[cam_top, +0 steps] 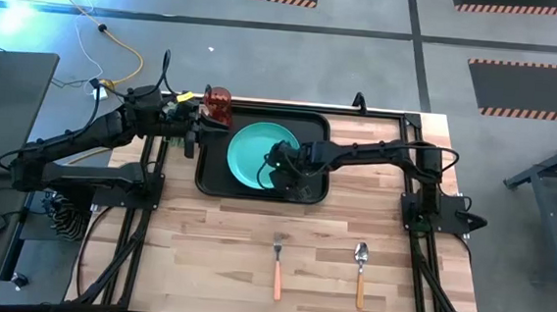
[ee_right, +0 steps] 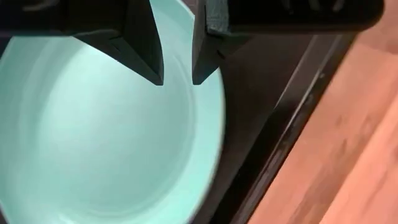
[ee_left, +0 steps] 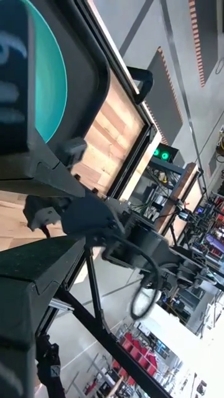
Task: Pick and place plate/cup/fork/spoon on tray
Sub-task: Put the orange fork to the right of the blue plate on the black tray
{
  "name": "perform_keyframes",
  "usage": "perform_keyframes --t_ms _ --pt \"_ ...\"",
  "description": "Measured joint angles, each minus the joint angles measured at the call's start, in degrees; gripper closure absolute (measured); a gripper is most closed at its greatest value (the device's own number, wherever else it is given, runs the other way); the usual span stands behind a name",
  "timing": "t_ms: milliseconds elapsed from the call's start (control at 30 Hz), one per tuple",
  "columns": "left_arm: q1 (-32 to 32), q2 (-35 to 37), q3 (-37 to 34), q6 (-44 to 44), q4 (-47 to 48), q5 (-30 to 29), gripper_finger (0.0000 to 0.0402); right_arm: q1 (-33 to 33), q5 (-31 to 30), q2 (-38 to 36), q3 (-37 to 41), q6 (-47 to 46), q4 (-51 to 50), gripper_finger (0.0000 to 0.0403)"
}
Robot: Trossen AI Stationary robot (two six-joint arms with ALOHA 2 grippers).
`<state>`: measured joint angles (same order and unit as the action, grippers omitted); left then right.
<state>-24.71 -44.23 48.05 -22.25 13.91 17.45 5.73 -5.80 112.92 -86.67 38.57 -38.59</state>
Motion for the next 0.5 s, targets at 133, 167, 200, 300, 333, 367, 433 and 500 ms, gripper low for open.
perform_keyframes --t_ms 133,167,200,300,333,367,433,500 --pt "0.0 0.0 0.0 0.5 0.0 0.0 0.03 0.3 0.02 0.0 -4.98 -11.69 -5.52 0.0327" --pt "0.0 0.0 0.0 0.63 0.0 0.0 0.03 0.37 0.02 0.0 -6.32 -14.86 -7.38 0.0327" --pt "0.0 0.0 0.0 1.25 0.02 -0.02 0.03 0.38 0.07 0.0 -7.78 -18.03 -9.64 0.0327" --pt "0.0 0.0 0.0 3.9 0.02 -0.02 0.03 0.4 0.13 -0.04 -11.51 -26.52 -14.86 0.0327" --pt "0.0 0.0 0.0 4.41 0.02 -0.02 0.03 0.4 0.18 -0.04 -12.43 -28.9 -16.55 0.0327" --pt "0.0 0.0 0.0 4.73 0.02 -0.01 0.03 0.38 0.22 -0.04 -13.34 -31.01 -18.27 0.0327" --pt "0.0 -0.01 0.0 4.86 0.02 -0.02 0.03 0.38 0.23 -0.04 -14.91 -34.94 -21.46 0.0327" --pt "0.0 0.0 0.0 4.86 0.02 -0.02 0.03 0.33 0.24 -0.11 -15.54 -38.74 -24.23 0.0327"
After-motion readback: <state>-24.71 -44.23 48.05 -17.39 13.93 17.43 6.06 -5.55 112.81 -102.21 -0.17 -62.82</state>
